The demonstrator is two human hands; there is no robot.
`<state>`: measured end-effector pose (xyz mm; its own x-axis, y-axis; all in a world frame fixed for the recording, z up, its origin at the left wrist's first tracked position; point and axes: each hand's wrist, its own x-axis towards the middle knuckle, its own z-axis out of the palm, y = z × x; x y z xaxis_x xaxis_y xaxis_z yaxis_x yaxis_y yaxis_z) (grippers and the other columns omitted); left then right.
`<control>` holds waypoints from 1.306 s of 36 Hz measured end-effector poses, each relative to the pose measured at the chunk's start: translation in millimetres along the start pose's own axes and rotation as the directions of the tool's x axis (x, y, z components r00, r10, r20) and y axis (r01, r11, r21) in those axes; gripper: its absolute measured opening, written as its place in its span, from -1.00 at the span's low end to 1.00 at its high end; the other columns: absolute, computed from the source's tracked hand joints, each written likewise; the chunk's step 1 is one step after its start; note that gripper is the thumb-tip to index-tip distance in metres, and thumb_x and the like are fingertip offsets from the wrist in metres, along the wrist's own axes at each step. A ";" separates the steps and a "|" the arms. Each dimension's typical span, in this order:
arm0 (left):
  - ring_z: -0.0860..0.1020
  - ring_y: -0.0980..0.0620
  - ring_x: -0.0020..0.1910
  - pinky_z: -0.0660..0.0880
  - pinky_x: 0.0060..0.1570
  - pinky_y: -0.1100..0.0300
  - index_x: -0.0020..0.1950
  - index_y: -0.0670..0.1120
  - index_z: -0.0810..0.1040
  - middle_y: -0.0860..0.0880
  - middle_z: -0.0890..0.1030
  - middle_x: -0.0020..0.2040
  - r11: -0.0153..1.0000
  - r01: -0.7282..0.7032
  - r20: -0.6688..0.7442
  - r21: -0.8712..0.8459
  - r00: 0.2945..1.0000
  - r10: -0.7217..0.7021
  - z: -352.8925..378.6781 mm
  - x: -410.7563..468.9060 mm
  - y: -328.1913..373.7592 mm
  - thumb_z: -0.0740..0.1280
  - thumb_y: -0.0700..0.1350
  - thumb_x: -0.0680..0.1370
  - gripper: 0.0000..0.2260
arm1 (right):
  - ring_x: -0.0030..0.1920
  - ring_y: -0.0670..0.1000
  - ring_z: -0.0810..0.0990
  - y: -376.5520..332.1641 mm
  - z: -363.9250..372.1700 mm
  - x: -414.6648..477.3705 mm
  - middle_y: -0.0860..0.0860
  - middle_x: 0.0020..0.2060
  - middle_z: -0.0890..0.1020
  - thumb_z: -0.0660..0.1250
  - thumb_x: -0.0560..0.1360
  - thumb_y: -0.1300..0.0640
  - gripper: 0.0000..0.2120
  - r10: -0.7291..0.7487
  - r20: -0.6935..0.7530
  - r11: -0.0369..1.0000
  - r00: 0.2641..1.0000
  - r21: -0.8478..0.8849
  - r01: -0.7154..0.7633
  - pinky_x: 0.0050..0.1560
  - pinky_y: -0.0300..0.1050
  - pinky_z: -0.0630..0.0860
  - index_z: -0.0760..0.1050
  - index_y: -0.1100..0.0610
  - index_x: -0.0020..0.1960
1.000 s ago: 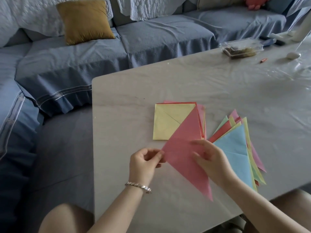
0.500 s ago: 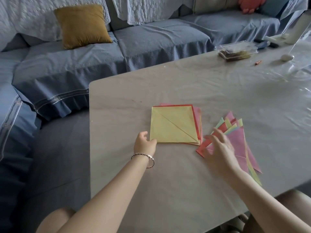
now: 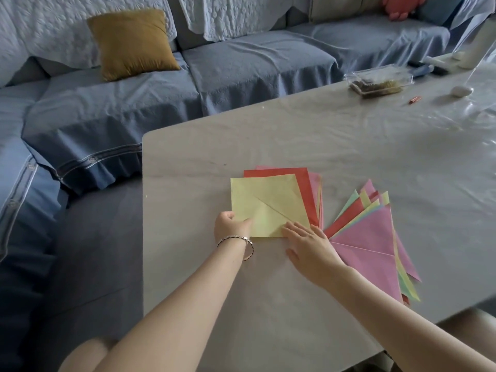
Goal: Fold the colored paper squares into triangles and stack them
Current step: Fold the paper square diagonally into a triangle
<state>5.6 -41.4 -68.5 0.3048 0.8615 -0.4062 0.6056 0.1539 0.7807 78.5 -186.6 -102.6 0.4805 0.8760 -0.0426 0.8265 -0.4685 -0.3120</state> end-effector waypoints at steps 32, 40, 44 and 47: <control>0.52 0.00 -0.17 0.38 -0.20 0.28 -0.04 -0.21 0.61 -0.06 0.59 -0.18 0.990 -0.127 0.109 0.061 0.987 0.120 -60.9 12.0 -37.5 0.45 -0.17 0.41 -0.82 | 0.11 -0.10 0.54 -2.2 19.5 -39.7 -0.09 0.04 0.63 0.16 0.46 -0.10 -0.71 -0.466 -0.089 0.875 0.880 0.098 0.473 0.04 -0.21 0.51 0.64 -0.08 -0.10; 0.51 0.20 -0.35 0.37 -0.39 0.53 -0.23 -0.12 0.58 0.13 0.54 -0.36 0.937 -0.349 0.017 -0.004 0.937 0.349 -65.7 -2.4 -30.6 0.43 -0.23 0.43 -0.94 | 0.19 -0.20 0.46 -11.8 -5.8 -36.6 -0.16 0.21 0.49 0.14 0.54 -0.19 -0.65 -0.259 -0.223 0.832 0.940 0.443 0.335 0.20 -0.33 0.37 0.61 -0.02 -0.08; 0.51 0.36 -0.43 0.38 -0.35 0.56 -0.34 -0.01 0.59 0.22 0.58 -0.46 0.913 -0.401 0.109 -0.072 0.907 0.407 -73.5 -14.7 -26.2 0.42 -0.27 0.42 -0.80 | 0.22 -0.33 0.38 -24.7 -29.2 -24.5 -0.27 0.26 0.38 0.35 0.44 -0.10 -0.88 -0.017 -0.338 0.787 0.941 0.577 0.221 0.24 -0.44 0.27 0.61 -0.09 -0.12; 0.51 0.35 -0.44 0.41 -0.36 0.52 -0.36 0.04 0.59 0.25 0.58 -0.48 0.906 -0.411 0.201 -0.099 0.884 0.422 -78.2 -24.3 -23.1 0.43 -0.29 0.41 -0.75 | 0.12 -0.38 0.44 -36.4 -48.3 -18.1 -0.24 0.21 0.45 0.42 0.39 0.06 -0.94 0.155 -0.298 0.672 0.942 0.730 0.121 0.14 -0.43 0.38 0.62 -0.10 -0.23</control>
<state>-73.4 -28.1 -39.6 0.6727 0.7294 -0.1246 0.3510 -0.1663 0.9215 53.9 -191.0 -44.6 0.6680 0.7182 0.1947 0.3995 -0.1253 -0.9081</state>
